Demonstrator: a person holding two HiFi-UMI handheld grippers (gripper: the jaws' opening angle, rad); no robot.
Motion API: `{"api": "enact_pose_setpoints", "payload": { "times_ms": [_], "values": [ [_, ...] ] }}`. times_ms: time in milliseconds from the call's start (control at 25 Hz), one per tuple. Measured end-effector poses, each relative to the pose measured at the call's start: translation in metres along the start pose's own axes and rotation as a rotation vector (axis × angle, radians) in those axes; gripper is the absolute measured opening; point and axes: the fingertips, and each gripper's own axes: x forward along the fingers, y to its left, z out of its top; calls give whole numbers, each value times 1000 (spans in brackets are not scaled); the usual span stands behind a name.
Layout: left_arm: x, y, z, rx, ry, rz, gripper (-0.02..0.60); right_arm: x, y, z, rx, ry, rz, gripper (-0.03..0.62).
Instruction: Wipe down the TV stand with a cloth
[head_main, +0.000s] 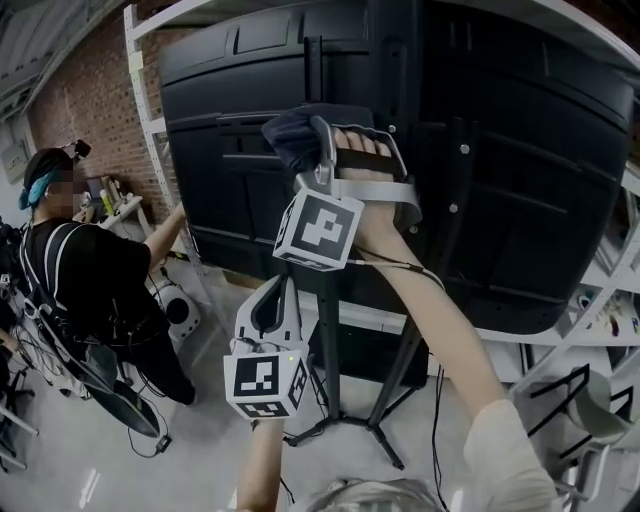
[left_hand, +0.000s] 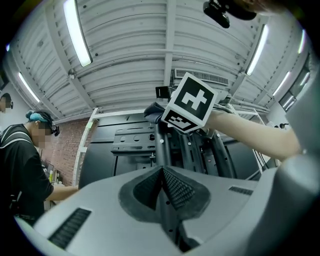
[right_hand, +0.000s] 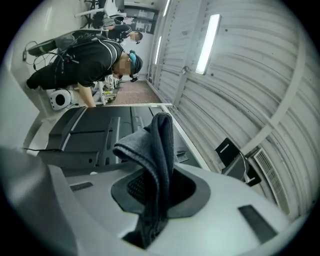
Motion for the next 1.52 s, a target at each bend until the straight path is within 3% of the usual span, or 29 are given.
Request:
{"api": "enact_pose_setpoints", "payload": {
  "times_ms": [120,480,760,920,1240,1520],
  "values": [
    [3,-3,-1,-7,2,-10,17,-5,3,7,28,-34,33,63],
    [2,-1,-11,-41,10,-12,16,-18,42,7,-30,-60,110,63],
    [-3,2,-24,-60,32,-4,17,-30,76,1,-43,-49,173,63],
    [-10,5,-35,-69,55,8,17,-37,90,-13,-110,-10,173,63],
    [-16,12,-45,-82,78,29,17,-50,108,-19,-48,-25,210,63],
    [-21,16,-49,-87,84,44,17,-59,137,-23,-68,-24,251,63]
  ]
}}
